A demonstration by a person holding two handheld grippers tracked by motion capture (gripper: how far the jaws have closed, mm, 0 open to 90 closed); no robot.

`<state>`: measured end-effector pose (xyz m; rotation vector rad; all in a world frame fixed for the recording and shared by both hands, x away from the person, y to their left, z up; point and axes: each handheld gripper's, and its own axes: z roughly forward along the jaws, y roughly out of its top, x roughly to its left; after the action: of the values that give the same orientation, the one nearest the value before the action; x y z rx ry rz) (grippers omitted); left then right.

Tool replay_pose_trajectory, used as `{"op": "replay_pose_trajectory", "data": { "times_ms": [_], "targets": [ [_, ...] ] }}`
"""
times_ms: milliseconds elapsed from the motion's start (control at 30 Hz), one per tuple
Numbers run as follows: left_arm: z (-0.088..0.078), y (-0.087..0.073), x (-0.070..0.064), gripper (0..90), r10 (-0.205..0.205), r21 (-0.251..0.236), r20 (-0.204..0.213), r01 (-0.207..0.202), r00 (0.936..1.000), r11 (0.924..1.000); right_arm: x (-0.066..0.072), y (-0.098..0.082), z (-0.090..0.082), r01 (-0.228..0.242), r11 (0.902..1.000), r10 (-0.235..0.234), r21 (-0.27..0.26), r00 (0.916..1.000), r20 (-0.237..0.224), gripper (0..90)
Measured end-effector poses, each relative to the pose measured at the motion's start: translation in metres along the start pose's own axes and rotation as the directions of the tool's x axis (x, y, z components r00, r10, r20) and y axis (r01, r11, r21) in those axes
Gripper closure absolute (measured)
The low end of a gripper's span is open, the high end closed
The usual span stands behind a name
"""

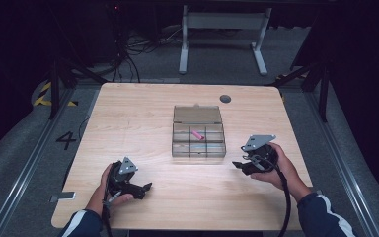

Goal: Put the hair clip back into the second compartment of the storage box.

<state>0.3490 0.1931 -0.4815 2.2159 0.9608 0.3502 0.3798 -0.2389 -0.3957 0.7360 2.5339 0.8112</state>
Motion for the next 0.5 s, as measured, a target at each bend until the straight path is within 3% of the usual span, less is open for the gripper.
{"op": "replay_pose_trajectory", "data": {
  "times_ms": [500],
  "targets": [
    [0.000,0.000,0.000,0.5,0.000,0.000,0.000,0.000,1.0000,1.0000,0.001,-0.035,-0.007,-0.027,0.9996,0.027,-0.007,0.9993,0.024,37.5]
  ]
}}
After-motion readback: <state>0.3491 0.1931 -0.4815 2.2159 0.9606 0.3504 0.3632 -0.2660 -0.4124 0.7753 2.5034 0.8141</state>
